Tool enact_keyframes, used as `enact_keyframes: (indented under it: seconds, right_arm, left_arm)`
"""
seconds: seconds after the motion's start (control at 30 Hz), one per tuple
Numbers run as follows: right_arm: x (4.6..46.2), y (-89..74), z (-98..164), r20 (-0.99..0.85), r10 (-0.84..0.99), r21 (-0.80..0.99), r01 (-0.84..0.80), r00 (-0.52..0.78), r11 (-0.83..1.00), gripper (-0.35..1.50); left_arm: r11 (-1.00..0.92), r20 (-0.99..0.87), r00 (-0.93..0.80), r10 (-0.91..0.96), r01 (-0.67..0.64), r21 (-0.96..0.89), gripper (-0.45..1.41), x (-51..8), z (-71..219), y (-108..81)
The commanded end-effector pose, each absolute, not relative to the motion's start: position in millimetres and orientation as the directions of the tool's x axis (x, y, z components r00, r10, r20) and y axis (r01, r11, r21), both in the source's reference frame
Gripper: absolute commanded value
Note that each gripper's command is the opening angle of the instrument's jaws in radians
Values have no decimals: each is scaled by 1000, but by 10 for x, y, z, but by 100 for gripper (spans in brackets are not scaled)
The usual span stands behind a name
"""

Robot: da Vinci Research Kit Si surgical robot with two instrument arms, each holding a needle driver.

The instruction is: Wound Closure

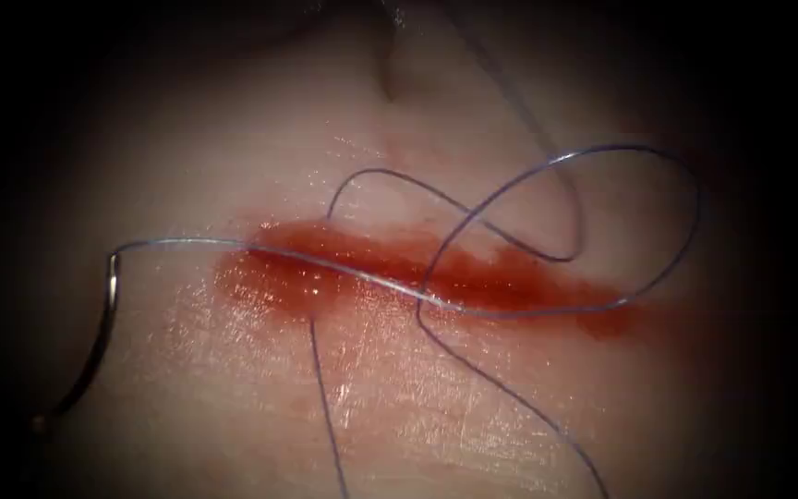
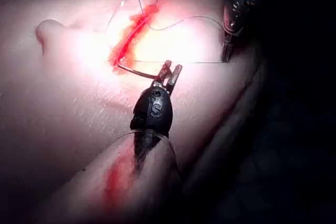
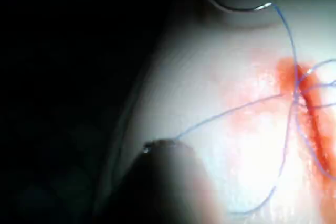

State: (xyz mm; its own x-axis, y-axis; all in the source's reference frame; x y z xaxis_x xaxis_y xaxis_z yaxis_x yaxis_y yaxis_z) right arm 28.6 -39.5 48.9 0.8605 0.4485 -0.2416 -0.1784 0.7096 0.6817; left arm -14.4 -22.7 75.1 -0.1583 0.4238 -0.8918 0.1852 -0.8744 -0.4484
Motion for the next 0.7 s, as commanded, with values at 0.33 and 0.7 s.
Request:
enact_keyframes:
  seconds: [0.33,0.7]
  right_arm:
    - [289,-370,469,-350,590,613,-298,727,732,74]
    - [318,-296,508,-418,724,579,-454,549,678,93]
  left_arm:
    - [-872,-890,-158,429,185,-453,-45,-150,757,-235]
    - [-872,-889,-164,427,185,-453,-45,-152,757,-236]
